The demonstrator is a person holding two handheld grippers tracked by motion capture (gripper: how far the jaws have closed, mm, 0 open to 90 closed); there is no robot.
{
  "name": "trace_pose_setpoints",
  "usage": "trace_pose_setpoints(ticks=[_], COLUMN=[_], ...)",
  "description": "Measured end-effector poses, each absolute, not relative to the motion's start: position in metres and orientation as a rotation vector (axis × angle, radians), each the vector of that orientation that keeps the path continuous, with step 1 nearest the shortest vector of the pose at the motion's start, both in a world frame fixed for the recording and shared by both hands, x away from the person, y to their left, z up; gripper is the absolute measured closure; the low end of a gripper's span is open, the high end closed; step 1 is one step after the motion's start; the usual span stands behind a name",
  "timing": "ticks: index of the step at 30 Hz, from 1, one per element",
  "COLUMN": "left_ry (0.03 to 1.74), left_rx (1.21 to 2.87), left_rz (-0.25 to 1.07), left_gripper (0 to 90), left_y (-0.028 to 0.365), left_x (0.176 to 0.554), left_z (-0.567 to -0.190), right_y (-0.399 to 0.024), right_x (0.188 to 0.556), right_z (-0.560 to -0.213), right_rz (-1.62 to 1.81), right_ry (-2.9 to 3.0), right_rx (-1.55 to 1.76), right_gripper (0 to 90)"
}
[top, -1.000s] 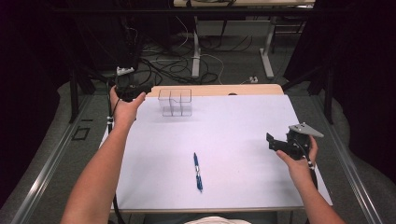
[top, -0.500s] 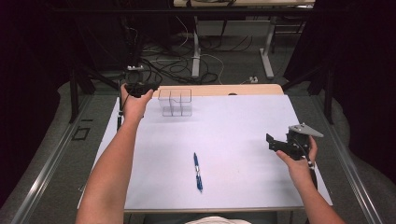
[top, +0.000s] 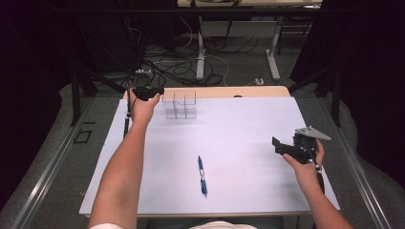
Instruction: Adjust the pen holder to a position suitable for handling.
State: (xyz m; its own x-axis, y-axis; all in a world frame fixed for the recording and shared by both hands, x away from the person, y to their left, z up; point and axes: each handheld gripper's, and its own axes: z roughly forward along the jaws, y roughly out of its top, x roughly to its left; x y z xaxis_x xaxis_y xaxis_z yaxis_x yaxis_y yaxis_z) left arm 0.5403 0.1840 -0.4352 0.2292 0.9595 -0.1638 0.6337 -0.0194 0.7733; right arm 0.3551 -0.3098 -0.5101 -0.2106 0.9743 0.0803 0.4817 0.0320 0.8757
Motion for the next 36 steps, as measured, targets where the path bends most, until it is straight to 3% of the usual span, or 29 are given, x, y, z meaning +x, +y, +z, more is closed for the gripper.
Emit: trace_pose_setpoints(ticks=[15, 36], left_ry=[1.562, 1.657], left_rx=[1.764, 1.780], left_rz=[0.496, 0.468], left_gripper=[64.9, 79.6], left_y=[0.176, 0.172], left_x=[0.556, 0.562], left_z=[-0.458, -0.471], right_y=[-0.307, -0.307], right_x=[0.355, 0.356], right_z=[-0.511, -0.512], right_rz=[1.136, 1.145], right_ry=[1.754, 1.766], right_rx=[1.494, 1.492], right_gripper=[9.0, 9.0])
